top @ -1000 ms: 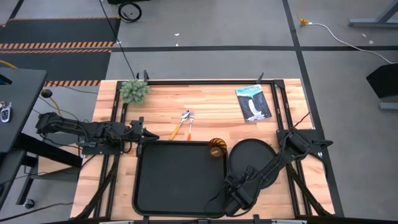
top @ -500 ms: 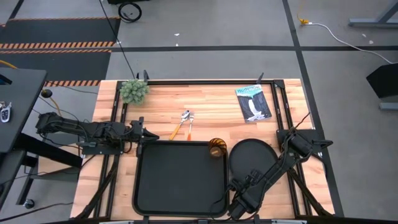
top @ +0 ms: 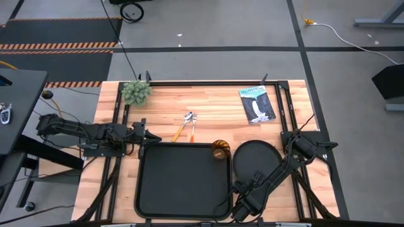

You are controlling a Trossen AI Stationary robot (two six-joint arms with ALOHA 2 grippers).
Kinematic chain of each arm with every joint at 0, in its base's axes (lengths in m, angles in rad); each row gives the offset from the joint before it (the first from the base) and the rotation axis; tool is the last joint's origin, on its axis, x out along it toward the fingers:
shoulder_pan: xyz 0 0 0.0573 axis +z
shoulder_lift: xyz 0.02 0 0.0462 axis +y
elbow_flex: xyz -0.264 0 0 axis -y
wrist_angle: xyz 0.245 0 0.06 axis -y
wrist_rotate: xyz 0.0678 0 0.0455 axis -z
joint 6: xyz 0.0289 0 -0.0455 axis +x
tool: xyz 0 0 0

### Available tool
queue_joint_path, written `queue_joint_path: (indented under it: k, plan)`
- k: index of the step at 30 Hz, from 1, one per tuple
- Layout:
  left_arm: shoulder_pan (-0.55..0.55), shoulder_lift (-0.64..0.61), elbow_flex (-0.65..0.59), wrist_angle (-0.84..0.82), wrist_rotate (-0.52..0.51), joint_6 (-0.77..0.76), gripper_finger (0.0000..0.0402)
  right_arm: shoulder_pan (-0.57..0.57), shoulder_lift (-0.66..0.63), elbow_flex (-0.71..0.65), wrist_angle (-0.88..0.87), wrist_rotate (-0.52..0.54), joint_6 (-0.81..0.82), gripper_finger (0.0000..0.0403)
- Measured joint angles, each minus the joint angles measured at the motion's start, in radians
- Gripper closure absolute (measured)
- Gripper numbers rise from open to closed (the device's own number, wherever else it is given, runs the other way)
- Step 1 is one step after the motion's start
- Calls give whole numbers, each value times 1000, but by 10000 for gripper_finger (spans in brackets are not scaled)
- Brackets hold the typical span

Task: Pick and place plate/cup/fork/spoon on tray
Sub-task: Put the black plate on the black tray

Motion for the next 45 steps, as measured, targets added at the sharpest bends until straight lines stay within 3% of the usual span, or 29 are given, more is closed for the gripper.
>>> queue_joint_path:
  k: [7, 15, 25, 34, 40, 45]
  plan:
    - [0, 0, 0, 0, 0, 0, 374, -10, 0, 25, 1, -83, -7, 392]
    - [0, 0, 0, 0, 0, 0, 374, -38, 1, 281, -155, -140, 29, 391]
    - [0, 0, 0, 0, 0, 0, 374, -96, 1, 557, -143, -191, 75, 391]
    - [0, 0, 0, 0, 0, 0, 374, -116, 1, 678, -6, -239, 105, 392]
    - [0, 0, 0, 0, 0, 0, 374, -157, 1, 680, 197, -241, -60, 392]
    - [0, 0, 0, 0, 0, 0, 374, -193, 0, 681, 199, -286, -114, 392]
